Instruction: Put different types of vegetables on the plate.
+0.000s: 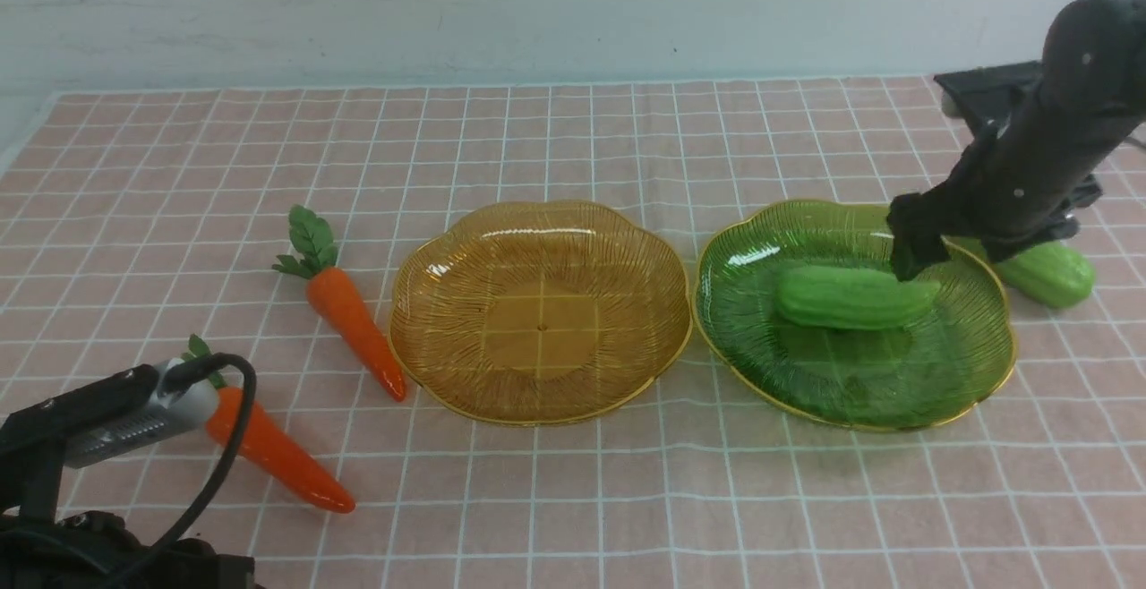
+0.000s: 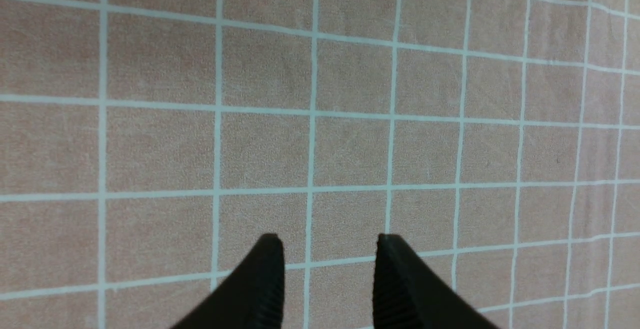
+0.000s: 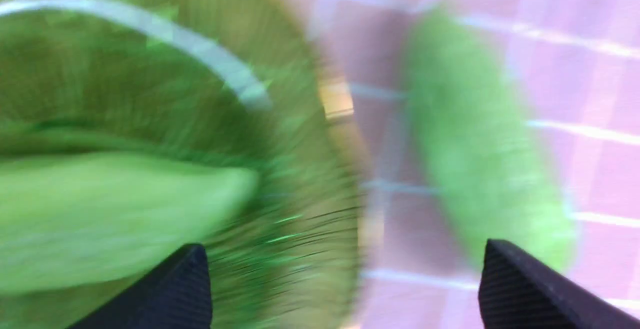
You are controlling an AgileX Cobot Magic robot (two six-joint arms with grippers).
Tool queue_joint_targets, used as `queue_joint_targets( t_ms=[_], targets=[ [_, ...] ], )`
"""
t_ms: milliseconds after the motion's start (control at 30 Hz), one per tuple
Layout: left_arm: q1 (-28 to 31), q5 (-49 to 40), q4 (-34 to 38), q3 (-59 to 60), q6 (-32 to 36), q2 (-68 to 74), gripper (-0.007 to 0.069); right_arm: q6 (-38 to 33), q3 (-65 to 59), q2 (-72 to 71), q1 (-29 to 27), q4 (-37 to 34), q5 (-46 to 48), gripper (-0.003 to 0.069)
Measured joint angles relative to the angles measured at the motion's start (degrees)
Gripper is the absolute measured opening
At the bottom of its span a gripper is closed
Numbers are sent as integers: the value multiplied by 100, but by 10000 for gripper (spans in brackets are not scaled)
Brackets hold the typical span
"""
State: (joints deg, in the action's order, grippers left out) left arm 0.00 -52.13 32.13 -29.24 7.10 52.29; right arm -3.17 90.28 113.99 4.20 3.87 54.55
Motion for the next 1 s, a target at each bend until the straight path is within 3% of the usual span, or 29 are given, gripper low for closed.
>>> queue_joint_targets(
  t_ms=[100,267,500,767,900,1000],
  targets=[
    [0,0,0,0,0,0,238,264,79,7,-306,720,-271,690],
    [0,2,0,0,0,0,238,222,91,152,-604,1294,-482,654],
    [0,6,0,0,0,0,238,109,91,664,-616,1366,-416,577],
    [0,6,0,0,0,0,238,96,91,983,-616,1370,-409,562],
    [0,6,0,0,0,0,238,96,99,1011,-616,1362,-319,500],
    [0,6,0,0,0,0,238,96,280,1011,-616,1351,-11,379]
  ],
)
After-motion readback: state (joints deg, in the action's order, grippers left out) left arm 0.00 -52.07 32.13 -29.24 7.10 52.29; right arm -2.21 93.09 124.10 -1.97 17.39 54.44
